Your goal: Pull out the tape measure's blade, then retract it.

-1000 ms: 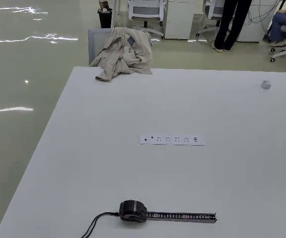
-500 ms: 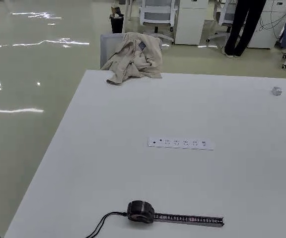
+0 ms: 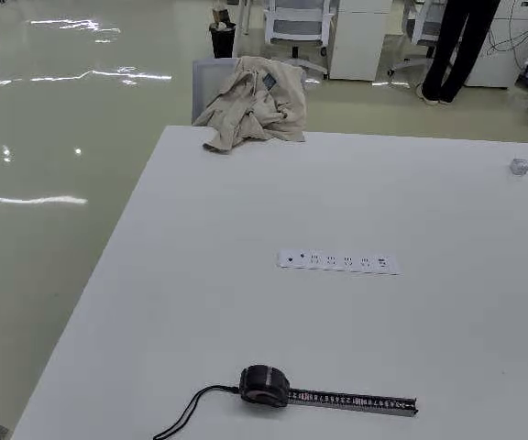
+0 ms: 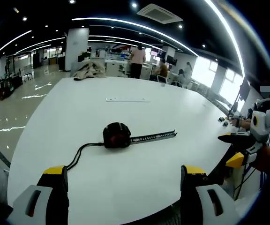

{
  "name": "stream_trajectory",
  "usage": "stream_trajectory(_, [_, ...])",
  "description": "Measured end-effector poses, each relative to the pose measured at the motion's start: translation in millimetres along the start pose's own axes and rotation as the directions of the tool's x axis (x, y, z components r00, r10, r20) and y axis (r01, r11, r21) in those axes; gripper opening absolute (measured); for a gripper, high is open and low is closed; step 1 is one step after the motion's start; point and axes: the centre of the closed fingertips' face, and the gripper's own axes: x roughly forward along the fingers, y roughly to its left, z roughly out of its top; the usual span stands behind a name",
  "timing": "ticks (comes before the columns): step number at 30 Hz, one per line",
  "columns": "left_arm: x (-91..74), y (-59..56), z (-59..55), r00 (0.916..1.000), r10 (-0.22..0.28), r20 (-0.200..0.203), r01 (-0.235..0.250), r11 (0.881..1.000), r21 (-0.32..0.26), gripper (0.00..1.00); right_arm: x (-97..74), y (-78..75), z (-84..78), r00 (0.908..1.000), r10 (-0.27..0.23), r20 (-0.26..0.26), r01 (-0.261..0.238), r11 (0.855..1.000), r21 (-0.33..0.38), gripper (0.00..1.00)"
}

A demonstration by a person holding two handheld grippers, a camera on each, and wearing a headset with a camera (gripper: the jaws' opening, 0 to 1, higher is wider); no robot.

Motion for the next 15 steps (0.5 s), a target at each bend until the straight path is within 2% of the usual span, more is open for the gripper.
stream_trajectory(5, [14.5,-2.6,2.5,0.9998,0.009,-0.017,-0.009,1.000,0.003,0.98,1.4,-0.6,-1.6,1.0000,0.005,-0.005,-0.005,1.000,-0.007,0.85])
stream_trajectory(12, [36.9,-13.5,13.1,0.9999,0.008,-0.013,-0.009,1.000,-0.014,0.98,2.2,-8.9,-8.0,0.9998,0.009,-0.019,-0.010,1.000,-0.025,0.85])
stream_trajectory(15, [46.2,-11.7,17.2,0.9998,0.020,-0.008,-0.020,1.000,-0.018,0.97,2.5,-13.5,-7.6,0.9997,0.007,-0.022,-0.008,0.999,-0.033,0.85])
